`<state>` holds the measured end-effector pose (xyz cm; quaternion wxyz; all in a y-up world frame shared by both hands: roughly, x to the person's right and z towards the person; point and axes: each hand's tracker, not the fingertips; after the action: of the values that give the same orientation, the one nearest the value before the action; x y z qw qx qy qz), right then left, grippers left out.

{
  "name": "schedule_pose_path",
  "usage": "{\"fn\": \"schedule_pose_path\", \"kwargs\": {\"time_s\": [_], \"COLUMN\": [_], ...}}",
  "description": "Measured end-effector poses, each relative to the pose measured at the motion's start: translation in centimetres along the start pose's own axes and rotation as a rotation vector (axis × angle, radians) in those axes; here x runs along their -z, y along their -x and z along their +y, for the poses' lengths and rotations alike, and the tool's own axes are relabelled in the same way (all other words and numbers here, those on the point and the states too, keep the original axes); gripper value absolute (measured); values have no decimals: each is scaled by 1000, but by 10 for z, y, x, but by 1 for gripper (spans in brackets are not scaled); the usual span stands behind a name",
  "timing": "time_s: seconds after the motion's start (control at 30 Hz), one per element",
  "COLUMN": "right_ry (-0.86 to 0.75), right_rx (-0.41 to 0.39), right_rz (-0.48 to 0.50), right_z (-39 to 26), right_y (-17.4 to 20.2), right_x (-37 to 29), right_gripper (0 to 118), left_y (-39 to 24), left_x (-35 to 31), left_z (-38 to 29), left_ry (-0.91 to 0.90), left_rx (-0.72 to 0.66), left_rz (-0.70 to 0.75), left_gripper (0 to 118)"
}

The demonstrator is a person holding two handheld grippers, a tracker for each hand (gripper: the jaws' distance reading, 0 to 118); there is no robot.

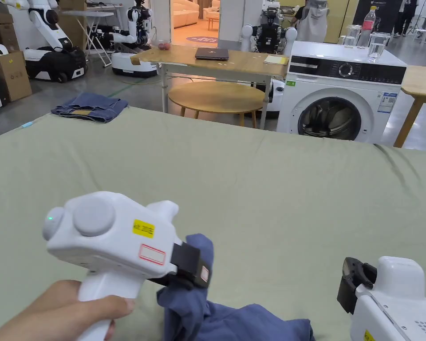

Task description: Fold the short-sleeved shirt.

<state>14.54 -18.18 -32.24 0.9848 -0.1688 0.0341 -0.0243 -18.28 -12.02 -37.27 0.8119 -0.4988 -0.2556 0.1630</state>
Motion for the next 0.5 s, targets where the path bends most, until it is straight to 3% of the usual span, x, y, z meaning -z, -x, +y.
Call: {"fn": "schedule_pose_path", "kwargs": {"time_s": [0.17,0.5], "right_ry": [10,25], "right_rx": [0,7], "right_rz": [-13,-45], "right_z": [-2,-6], "right_y": [-5,-14], "right_x": [-3,-11], "right_gripper": [0,0], "left_y": [-24,-37], "left_x": [57,148], "left_z": [-2,-30], "left_ry": [97,187], "left_rx": [35,-27], "left_rz": [-48,-32], "left_gripper": [4,8]}}
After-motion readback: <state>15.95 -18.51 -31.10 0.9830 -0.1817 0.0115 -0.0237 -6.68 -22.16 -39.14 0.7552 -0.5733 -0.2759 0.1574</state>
